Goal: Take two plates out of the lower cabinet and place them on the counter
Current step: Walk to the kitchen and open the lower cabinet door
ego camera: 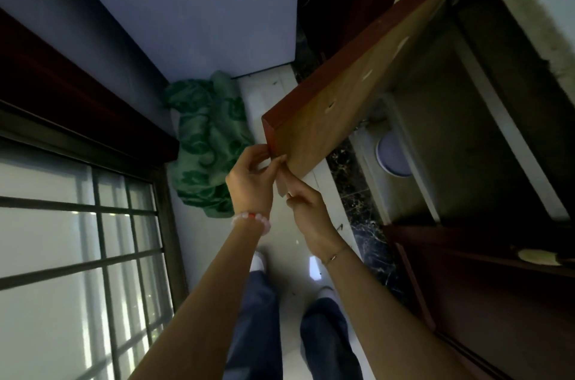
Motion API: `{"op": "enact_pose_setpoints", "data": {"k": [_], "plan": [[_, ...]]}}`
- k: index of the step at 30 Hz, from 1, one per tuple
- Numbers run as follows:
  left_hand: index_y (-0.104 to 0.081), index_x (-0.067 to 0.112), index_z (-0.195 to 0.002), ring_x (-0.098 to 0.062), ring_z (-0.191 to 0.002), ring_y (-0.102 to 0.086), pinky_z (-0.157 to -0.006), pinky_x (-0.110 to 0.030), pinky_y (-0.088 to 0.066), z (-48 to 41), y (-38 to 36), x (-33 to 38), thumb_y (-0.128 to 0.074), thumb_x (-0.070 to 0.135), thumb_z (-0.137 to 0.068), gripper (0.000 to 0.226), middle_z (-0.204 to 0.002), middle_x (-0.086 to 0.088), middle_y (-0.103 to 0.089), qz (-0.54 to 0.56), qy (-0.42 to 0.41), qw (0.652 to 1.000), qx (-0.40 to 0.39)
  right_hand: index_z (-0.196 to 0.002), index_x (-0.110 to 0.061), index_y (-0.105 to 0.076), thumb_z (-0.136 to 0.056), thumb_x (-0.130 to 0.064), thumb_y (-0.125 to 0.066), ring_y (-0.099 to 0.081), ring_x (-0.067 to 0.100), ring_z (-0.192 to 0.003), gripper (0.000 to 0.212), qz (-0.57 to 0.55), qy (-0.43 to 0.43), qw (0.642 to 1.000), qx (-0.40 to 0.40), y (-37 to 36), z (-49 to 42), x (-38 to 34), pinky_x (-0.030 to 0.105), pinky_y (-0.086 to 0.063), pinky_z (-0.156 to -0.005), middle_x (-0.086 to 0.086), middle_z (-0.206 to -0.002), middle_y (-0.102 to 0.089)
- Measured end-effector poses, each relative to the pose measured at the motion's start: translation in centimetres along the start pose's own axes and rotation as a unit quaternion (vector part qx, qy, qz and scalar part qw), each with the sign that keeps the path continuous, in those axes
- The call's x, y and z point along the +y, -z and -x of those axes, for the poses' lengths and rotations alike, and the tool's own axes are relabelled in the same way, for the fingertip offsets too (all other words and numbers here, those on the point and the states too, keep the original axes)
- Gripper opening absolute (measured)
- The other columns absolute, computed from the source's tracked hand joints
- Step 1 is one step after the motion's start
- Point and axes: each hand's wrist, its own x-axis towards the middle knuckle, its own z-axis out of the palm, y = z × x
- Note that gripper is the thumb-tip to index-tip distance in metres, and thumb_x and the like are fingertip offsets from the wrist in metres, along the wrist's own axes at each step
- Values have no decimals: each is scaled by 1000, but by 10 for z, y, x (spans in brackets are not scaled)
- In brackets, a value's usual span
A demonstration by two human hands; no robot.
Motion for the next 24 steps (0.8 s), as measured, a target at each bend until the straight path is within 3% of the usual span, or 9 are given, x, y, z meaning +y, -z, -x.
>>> {"op": "enact_pose_setpoints", "data": {"k": [3,6,8,10,12,16,18,21,24], "plan": [[-66,17,-90,0,-85,-64,-80,-13,-51,-25,10,0,-76,15,-73,20,-87,5,-68,-6,-1,1000,-19,-137,-26,-44,-92,7,-35,-56,-16,-97,56,-56,2,998,-15,-15,-17,-9,-1,-42,-78,-13,-124,-55],[-64,24,-87,11,-81,-60,-79,-9,-49,-50,20,0,-77,18,-71,21,-83,17,-64,-17,-13,998,-51,-135,-17,-45,-96,1,-35,-62,-14,-91,44,-103,-8,995,4,-29,-36,-14,2,-46,-69,-10,-114,-61],[-63,28,-86,10,-80,-60,-79,-10,-50,-64,25,1,-77,20,-70,23,-83,20,-63,-19,-16,997,-69,-130,-24,-48,-96,2,-36,-62,-16,-87,44,-107,-12,994,16,-35,-48,-16,1,-46,-67,-14,-110,-61],[-63,28,-86,11,-79,-59,-78,-10,-50,-78,29,2,-78,21,-70,23,-83,21,-62,-12,-10,997,-73,-130,-34,-43,-94,6,-33,-59,-17,-95,55,-92,-12,996,7,-44,-58,-21,1,-45,-71,-18,-121,-55],[-65,25,-87,9,-80,-60,-80,-13,-50,-95,31,4,-77,19,-70,22,-84,20,-63,-1,0,997,-73,-138,-28,-37,-94,8,-31,-57,-10,-103,57,-85,-18,996,-2,-52,-70,-27,3,-46,-76,-11,-129,-50],[-62,34,-78,3,-81,-62,-76,-8,-51,-129,32,9,-77,16,-71,25,-82,16,-65,25,22,996,-78,-117,-34,-52,-91,6,-42,-61,-16,-89,49,-57,-10,998,3,-65,-100,-36,3,-48,-70,-21,-108,-61],[-62,33,-77,-5,-83,-63,-76,-8,-52,-145,32,11,-76,14,-71,25,-83,12,-65,33,29,995,-87,-120,-36,-52,-90,1,-42,-61,-14,-95,48,-65,-13,998,19,-72,-112,-42,7,-50,-76,-18,-113,-62],[-65,21,-84,-10,-85,-63,-76,-11,-53,-165,31,14,-75,12,-73,18,-86,6,-67,34,34,994,-94,-141,-31,-40,-81,-26,-45,-47,7,-128,60,-113,-31,993,30,-80,-127,-52,26,-41,-103,-6,-141,-50],[-67,13,-90,-14,-88,-64,-80,-18,-53,-183,30,18,-74,10,-74,18,-91,-2,-69,48,44,993,-103,-135,-43,-44,-70,-36,-51,-49,1,-124,66,-79,-8,996,29,-84,-141,-58,22,-44,-99,-16,-137,-53]]}}
